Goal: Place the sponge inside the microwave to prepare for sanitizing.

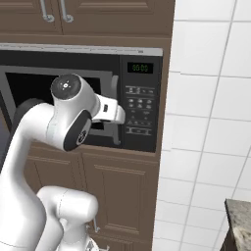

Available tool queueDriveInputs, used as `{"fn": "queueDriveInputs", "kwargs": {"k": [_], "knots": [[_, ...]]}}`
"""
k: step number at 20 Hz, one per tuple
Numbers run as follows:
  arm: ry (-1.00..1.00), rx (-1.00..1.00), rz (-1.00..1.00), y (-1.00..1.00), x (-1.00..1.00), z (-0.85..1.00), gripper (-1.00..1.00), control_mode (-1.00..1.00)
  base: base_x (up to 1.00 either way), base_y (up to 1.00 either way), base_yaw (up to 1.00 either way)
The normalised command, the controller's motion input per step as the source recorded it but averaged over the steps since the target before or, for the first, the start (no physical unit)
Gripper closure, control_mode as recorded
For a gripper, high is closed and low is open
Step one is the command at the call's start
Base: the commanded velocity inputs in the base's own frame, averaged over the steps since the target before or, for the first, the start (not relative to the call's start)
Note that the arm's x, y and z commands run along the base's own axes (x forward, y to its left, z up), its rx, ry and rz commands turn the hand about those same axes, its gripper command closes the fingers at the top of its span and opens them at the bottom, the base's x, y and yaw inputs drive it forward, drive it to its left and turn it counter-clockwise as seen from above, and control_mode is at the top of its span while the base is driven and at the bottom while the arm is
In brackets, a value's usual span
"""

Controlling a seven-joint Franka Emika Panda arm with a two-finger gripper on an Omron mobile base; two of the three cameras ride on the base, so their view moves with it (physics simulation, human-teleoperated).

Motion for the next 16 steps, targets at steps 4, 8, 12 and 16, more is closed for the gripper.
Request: {"fn": "queueDriveInputs", "kwargs": {"k": [4, 8, 12, 16], "knots": [[-0.02, 0.0, 0.0, -0.13, 0.0, 0.02, -1.0, -1.0, 0.0, 0.0, 0.0], [-0.07, 0.0, 0.0, 0.0, 0.0, 0.0, -1.0, -1.0, 0.0, 0.0, 0.0], [0.0, 0.0, 0.0, 0.0, 0.0, -0.15, -1.0, -1.0, 0.0, 0.0, 0.0], [0.0, 0.0, 0.0, -0.09, 0.08, -0.26, -1.0, -1.0, 0.0, 0.0, 0.0]]}}
